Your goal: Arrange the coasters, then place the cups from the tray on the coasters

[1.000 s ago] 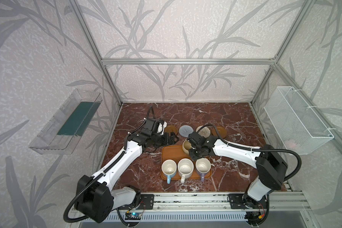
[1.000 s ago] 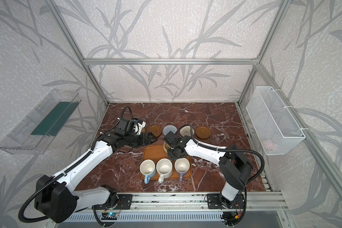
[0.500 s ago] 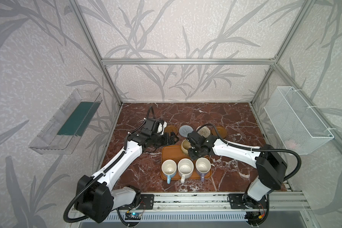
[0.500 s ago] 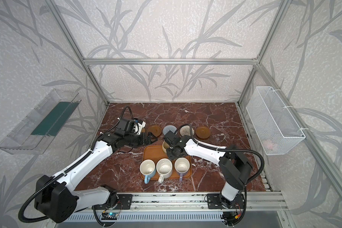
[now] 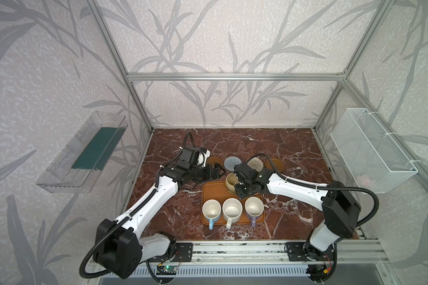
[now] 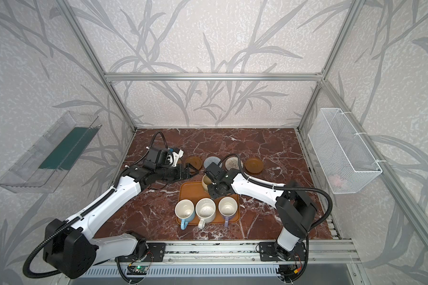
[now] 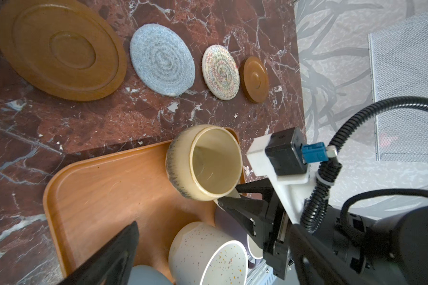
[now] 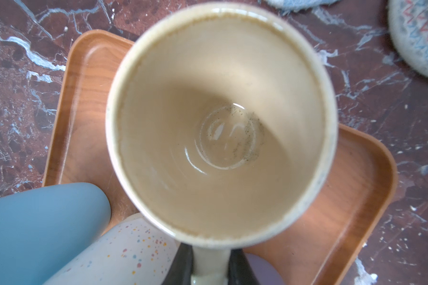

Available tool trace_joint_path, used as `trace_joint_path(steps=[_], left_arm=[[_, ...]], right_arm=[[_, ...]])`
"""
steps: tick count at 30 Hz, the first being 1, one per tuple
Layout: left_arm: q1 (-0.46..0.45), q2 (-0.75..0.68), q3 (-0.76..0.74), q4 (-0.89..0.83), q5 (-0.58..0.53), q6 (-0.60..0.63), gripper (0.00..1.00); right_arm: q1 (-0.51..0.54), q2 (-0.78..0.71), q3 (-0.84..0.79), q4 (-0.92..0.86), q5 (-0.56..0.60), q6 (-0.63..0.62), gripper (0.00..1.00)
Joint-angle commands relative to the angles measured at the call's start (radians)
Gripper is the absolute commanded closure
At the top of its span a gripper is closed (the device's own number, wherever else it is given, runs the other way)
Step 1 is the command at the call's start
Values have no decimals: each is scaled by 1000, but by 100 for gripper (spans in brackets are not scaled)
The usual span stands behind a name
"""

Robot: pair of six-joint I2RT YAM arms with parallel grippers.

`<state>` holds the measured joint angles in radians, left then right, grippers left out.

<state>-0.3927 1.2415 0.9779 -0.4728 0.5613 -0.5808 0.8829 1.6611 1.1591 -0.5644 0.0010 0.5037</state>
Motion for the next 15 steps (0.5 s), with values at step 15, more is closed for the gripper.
trace_joint_path(steps=[15], left_arm=[[0, -34, -40, 92, 3, -84, 3]], right_arm=[[10, -144, 6, 101, 70, 2, 100]])
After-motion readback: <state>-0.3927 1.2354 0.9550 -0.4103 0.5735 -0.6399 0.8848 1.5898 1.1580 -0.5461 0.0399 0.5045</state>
